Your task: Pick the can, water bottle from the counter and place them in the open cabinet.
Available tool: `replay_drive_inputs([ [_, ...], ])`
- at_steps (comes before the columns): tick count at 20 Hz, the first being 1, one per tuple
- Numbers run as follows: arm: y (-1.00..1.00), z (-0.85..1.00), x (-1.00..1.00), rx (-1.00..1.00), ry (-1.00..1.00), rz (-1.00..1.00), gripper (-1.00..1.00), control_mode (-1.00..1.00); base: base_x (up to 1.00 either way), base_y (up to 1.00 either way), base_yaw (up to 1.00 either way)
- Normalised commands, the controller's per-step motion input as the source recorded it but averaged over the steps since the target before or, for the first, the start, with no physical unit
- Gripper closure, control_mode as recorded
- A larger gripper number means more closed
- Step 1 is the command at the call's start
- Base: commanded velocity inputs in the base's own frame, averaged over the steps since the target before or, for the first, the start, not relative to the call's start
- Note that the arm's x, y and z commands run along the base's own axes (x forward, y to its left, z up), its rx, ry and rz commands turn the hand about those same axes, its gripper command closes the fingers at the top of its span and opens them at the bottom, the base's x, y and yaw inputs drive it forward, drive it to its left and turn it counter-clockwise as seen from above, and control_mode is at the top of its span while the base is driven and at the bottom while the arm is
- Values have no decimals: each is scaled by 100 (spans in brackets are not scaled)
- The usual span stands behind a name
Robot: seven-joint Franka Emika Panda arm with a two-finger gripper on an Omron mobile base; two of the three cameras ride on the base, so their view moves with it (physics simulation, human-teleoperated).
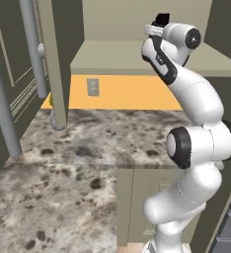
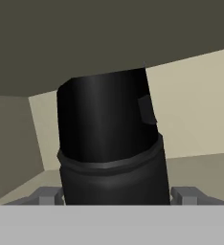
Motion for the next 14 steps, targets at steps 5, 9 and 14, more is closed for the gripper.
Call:
replay_drive_inputs([
  [5,0,-12,46,0,1,5,100,-100,0,0,0],
  [9,0,-17,44,-3,2,3,100,-100,0,0,0],
  [14,0,-21,45,-3,2,4,100,-100,0,0,0],
])
